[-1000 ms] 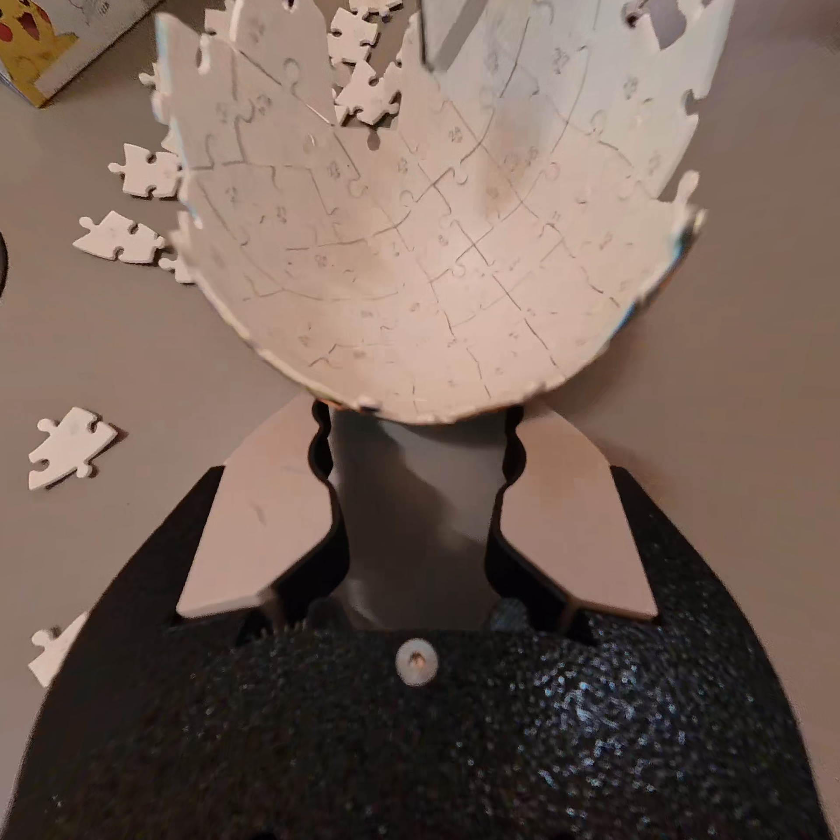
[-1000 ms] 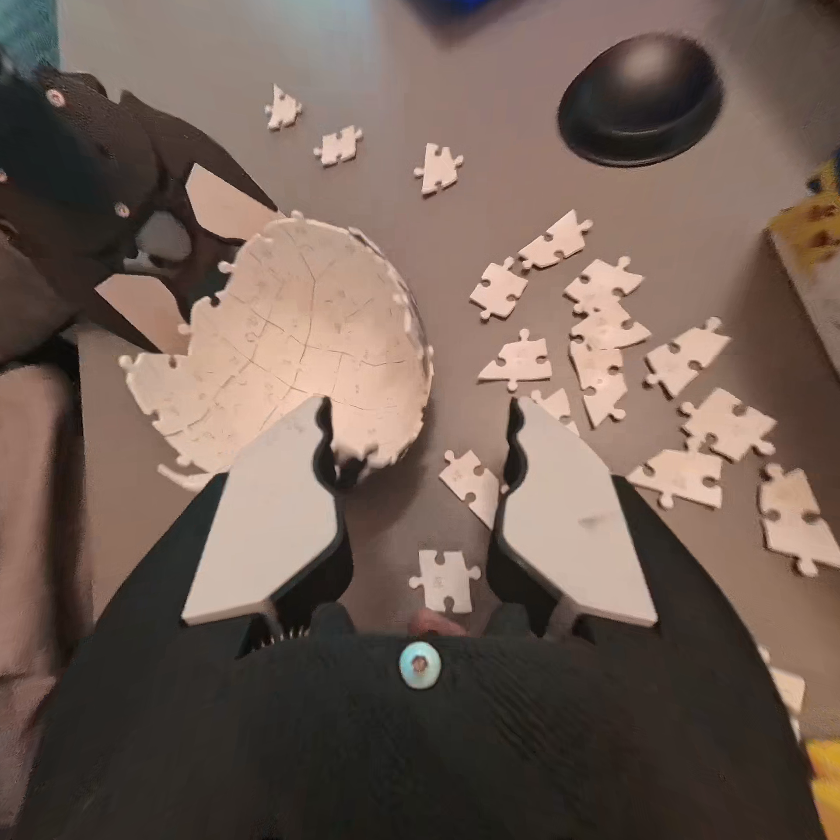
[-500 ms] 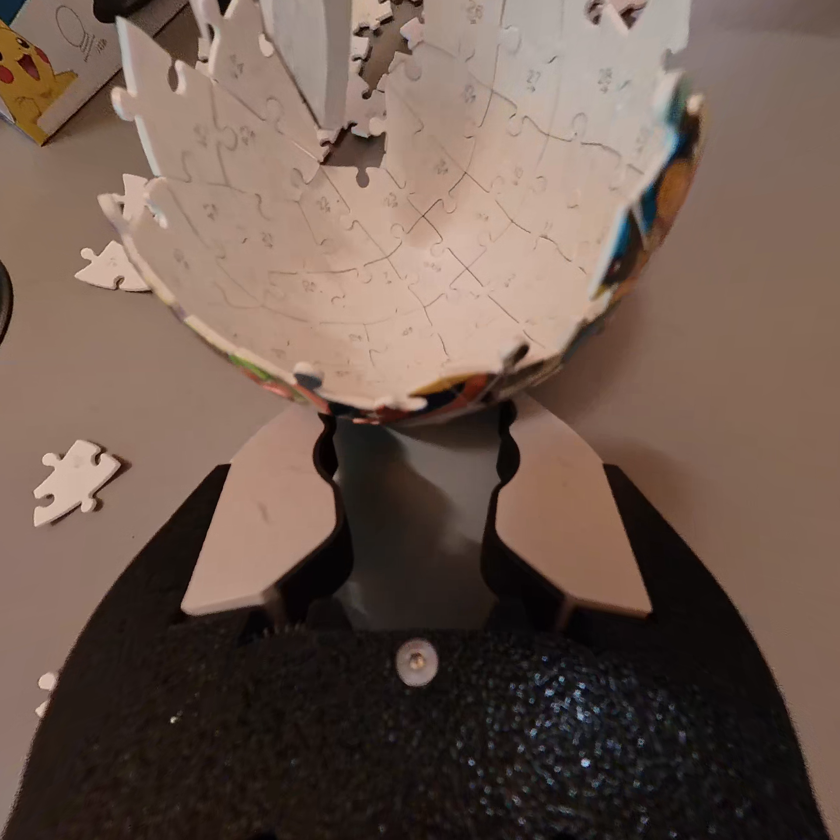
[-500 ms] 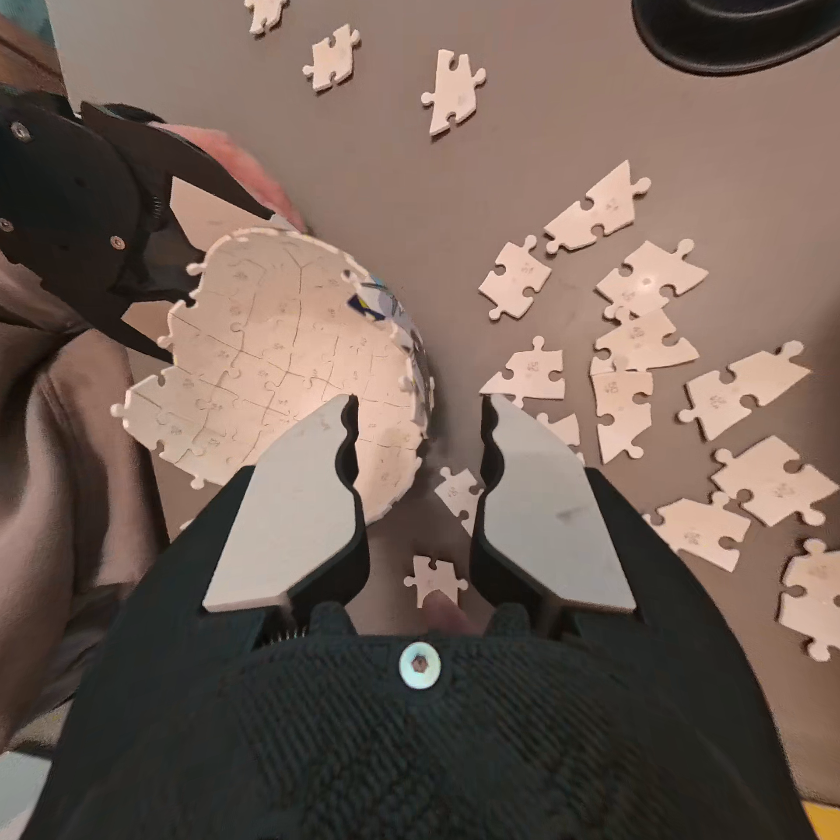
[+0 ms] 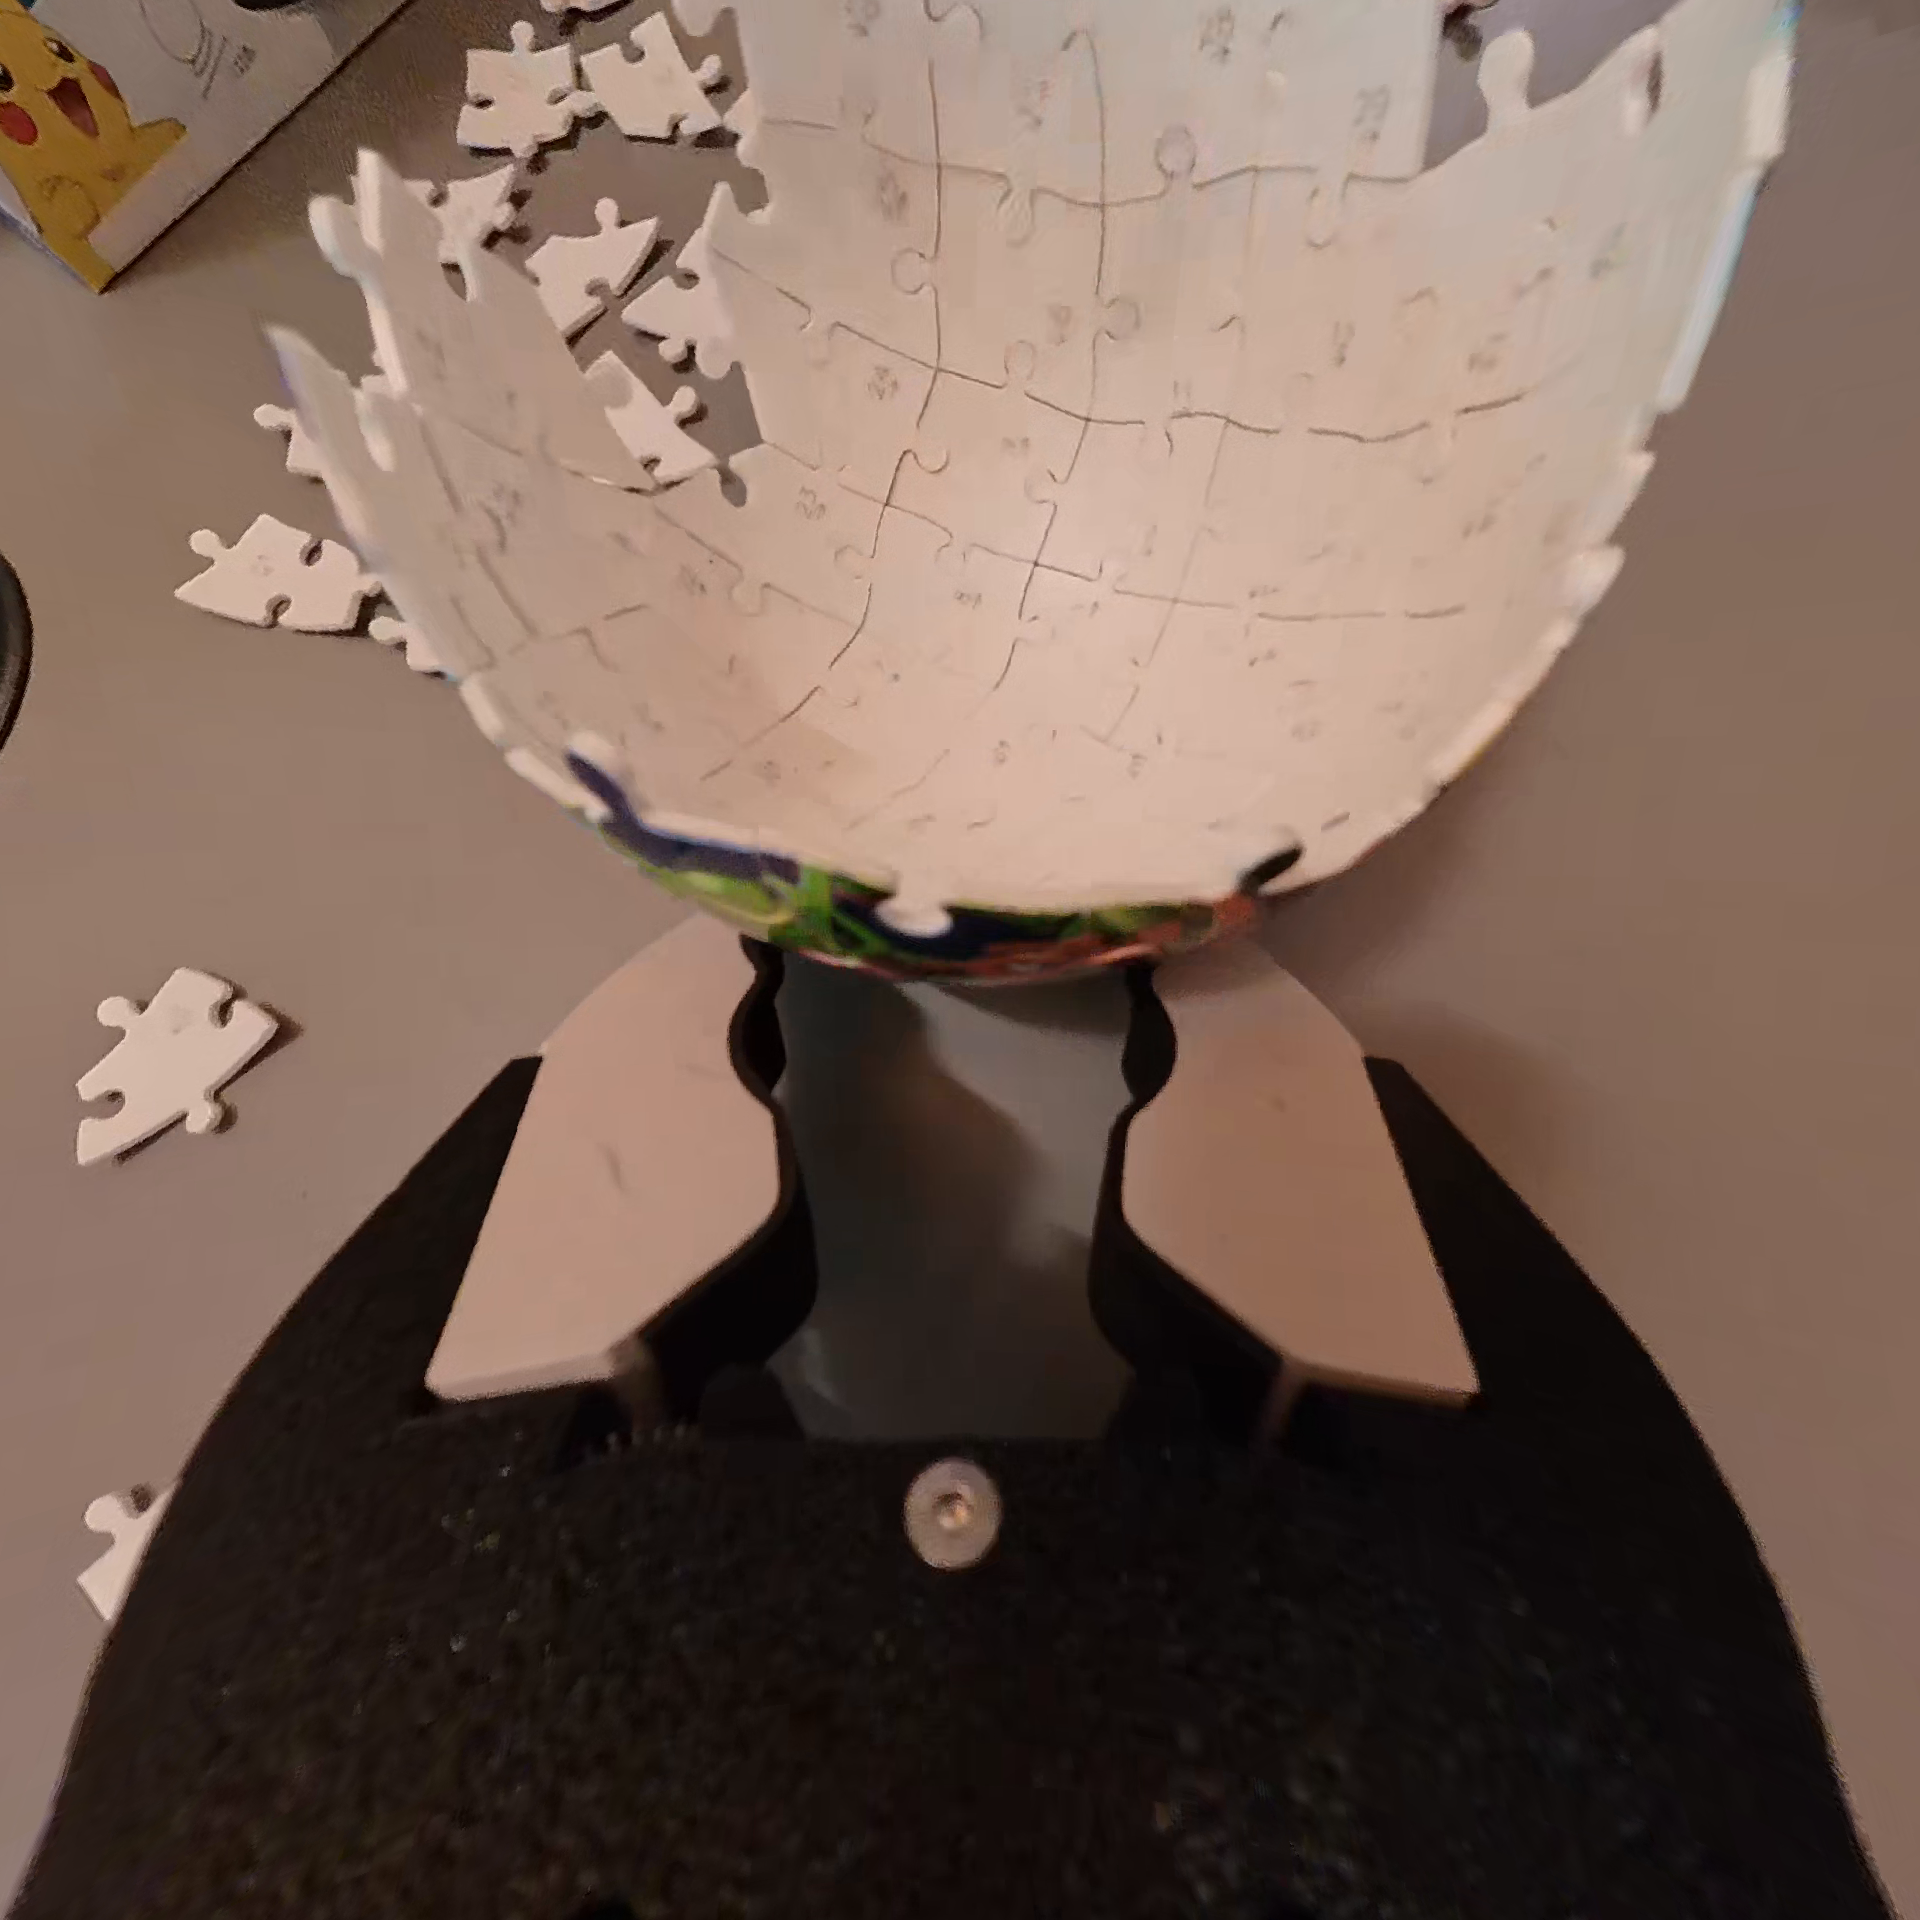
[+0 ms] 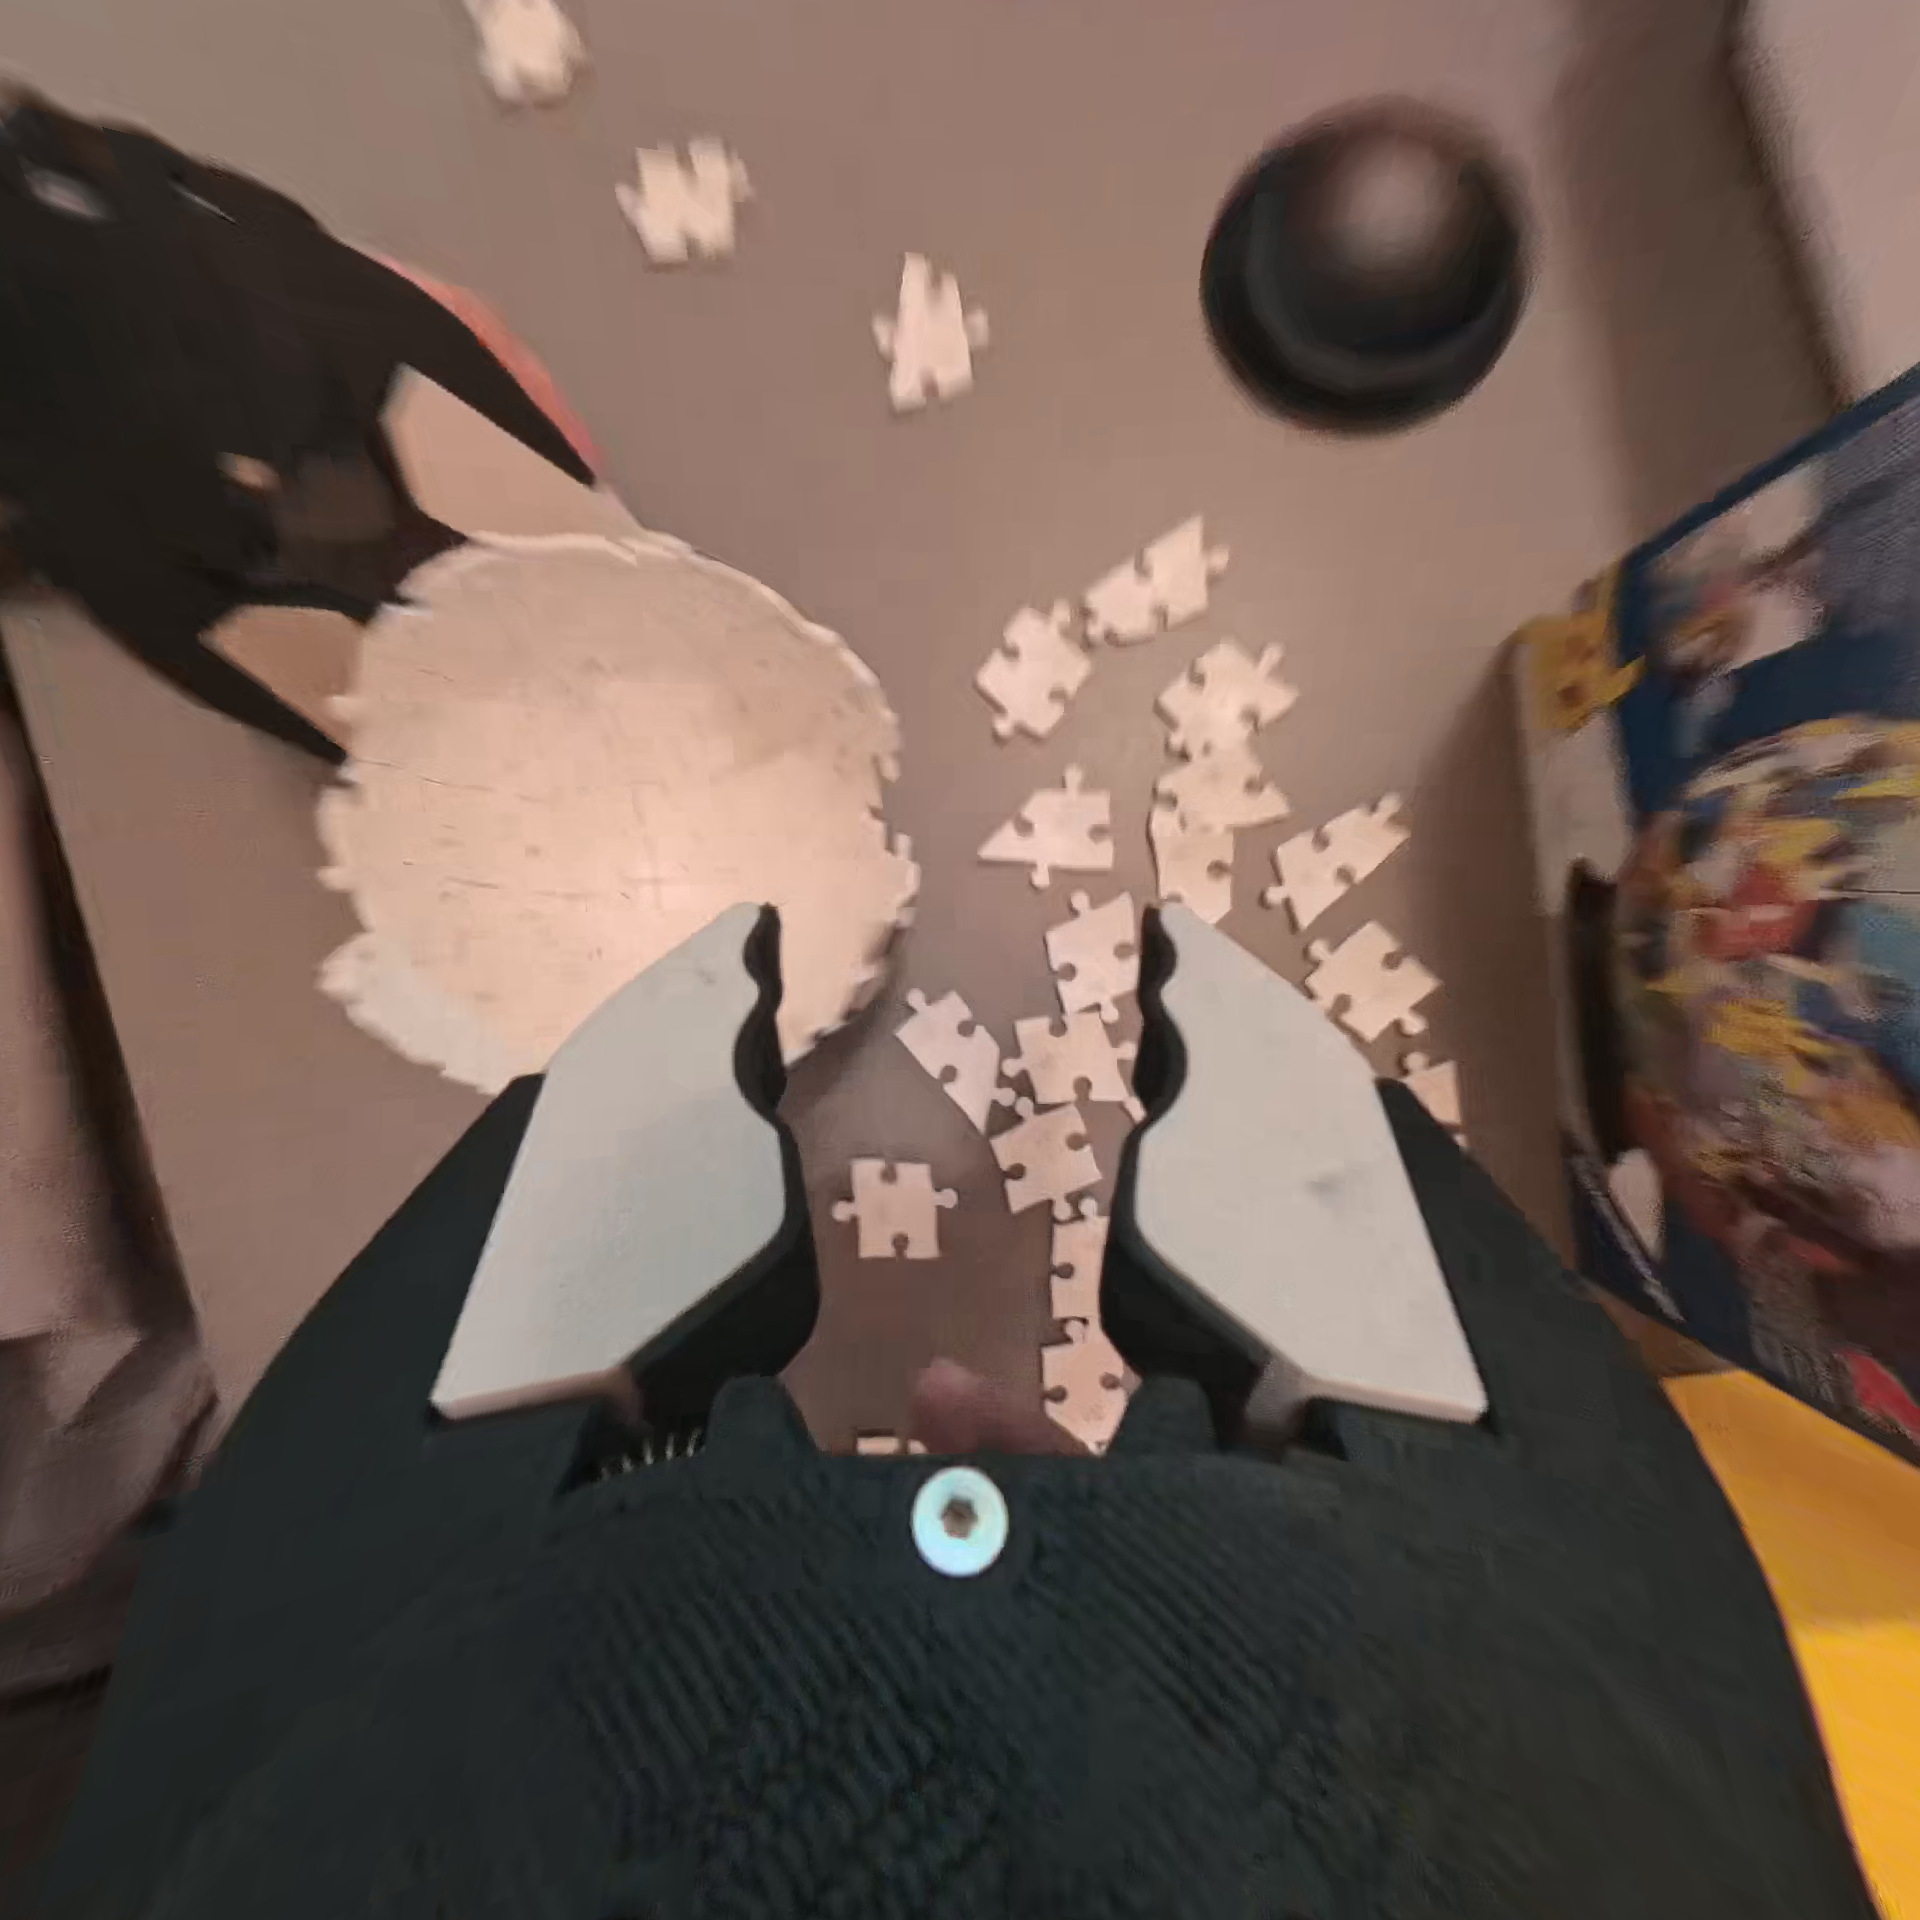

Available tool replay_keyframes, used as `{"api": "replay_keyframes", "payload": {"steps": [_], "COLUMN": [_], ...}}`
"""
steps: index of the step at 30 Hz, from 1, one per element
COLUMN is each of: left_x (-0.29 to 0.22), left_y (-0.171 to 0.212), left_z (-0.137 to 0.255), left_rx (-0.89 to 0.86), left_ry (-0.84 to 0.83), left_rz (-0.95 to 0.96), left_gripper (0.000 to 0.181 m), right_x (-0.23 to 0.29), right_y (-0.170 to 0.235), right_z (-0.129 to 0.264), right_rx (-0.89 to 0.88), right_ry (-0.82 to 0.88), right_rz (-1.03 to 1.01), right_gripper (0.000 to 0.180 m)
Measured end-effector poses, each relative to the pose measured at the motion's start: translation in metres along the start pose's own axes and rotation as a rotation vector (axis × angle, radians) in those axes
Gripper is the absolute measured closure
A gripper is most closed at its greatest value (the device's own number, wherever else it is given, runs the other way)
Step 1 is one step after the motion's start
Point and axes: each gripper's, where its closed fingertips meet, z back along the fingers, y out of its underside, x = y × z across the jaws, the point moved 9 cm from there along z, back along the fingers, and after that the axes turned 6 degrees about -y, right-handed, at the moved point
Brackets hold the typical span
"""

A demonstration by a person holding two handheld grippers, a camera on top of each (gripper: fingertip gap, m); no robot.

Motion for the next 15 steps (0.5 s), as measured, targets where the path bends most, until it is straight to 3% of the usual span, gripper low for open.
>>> {"api": "replay_keyframes", "payload": {"steps": [1, 5, 7, 9, 15], "left_x": [0.001, 0.002, 0.002, 0.001, -0.002], "left_y": [0.001, 0.003, 0.004, 0.003, -0.004], "left_z": [0.001, 0.002, 0.003, 0.004, 0.006], "left_rx": [0.004, 0.030, 0.043, 0.043, 0.099], "left_ry": [0.000, 0.033, 0.059, 0.079, 0.096], "left_rz": [0.005, 0.041, 0.070, 0.102, 0.219], "left_gripper": [0.121, 0.122, 0.119, 0.117, 0.112], "right_x": [0.020, 0.090, 0.099, 0.102, 0.105], "right_y": [0.003, 0.055, 0.089, 0.109, 0.104], "right_z": [0.015, 0.030, 0.011, -0.022, -0.080], "right_rx": [-0.096, -0.357, -0.427, -0.499, -0.325], "right_ry": [0.034, 0.259, 0.422, 0.423, 0.387], "right_rz": [0.043, 0.124, 0.056, -0.075, 0.037], "right_gripper": [0.107, 0.083, 0.079, 0.071, 0.064]}}
